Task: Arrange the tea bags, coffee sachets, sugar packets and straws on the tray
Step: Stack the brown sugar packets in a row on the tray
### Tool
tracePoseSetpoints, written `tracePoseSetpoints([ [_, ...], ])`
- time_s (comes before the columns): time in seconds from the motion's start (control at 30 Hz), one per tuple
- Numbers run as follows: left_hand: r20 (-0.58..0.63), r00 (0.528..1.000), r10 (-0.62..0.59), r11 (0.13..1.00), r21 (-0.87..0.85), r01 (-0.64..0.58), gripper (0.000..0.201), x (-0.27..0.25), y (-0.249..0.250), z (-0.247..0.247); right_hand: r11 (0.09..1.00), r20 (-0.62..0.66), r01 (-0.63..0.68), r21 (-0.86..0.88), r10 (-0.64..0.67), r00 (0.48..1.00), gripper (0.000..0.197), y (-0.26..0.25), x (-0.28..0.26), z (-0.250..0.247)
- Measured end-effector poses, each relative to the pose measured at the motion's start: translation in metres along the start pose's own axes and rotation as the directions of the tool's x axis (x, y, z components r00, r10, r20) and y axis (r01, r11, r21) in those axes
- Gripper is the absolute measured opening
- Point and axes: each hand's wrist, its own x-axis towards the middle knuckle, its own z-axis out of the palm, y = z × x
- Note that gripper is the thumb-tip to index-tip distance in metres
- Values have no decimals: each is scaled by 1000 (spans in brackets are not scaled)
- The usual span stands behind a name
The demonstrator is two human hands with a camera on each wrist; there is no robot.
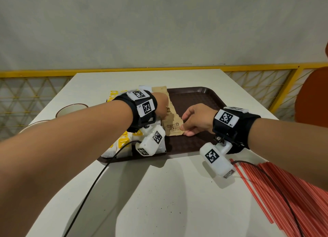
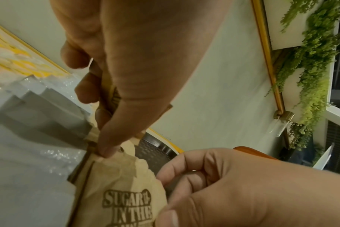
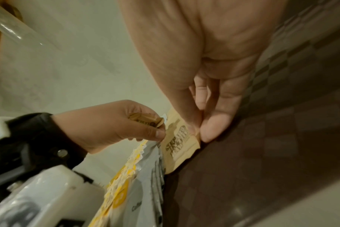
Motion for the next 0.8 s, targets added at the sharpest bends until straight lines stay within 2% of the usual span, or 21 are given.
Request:
tracePoseSetpoints([
  [0.13,8,1000,-12,1000,-23,13,38,-2,0,1,999,22,-9,-44,10,1000,33,0,-4,2],
  [0.23,-18,999,-28,997,-67,27,36,-6,-1,0,1000,22,-8,-9,8,1000,34,0,-5,3],
  [0.3,-59,998,-29,991,-133,21,27,-11,-4,-2,1000,21,-12,7,12,1000,33,-1,-6,2],
  [0.37,-91,996,14,952,-305,-41,26,-18,-9,-6,1000,8,-11,3,11,1000,28,-4,-9,0],
  [0.4,-99,995,29,881,-468,-72,29,-24,-12,-6,1000,-3,5,-1,-5,1000,22,-6,-12,-2],
  [0.47,-124,991,46,621,-773,-125,36,-38,-17,-6,996,-21,84,26,-83,996,13,-13,-19,-7],
  [0.53,-128,989,68,349,-926,-144,39,-47,-20,-1,971,8,209,115,-212,977,14,-22,-28,-9],
  [0.57,-117,990,82,271,-953,-135,39,-49,-20,3,950,39,260,173,-270,962,17,-26,-32,-8],
  [0.63,-98,987,131,221,-967,-125,37,-49,-21,9,914,98,306,265,-342,935,20,-33,-42,-3],
  [0.7,-86,982,168,208,-971,-121,38,-51,-19,13,906,100,312,287,-352,931,12,-36,-47,1],
  [0.8,-75,981,181,256,-959,-121,45,-61,-12,13,914,64,296,278,-325,944,4,-33,-51,2],
])
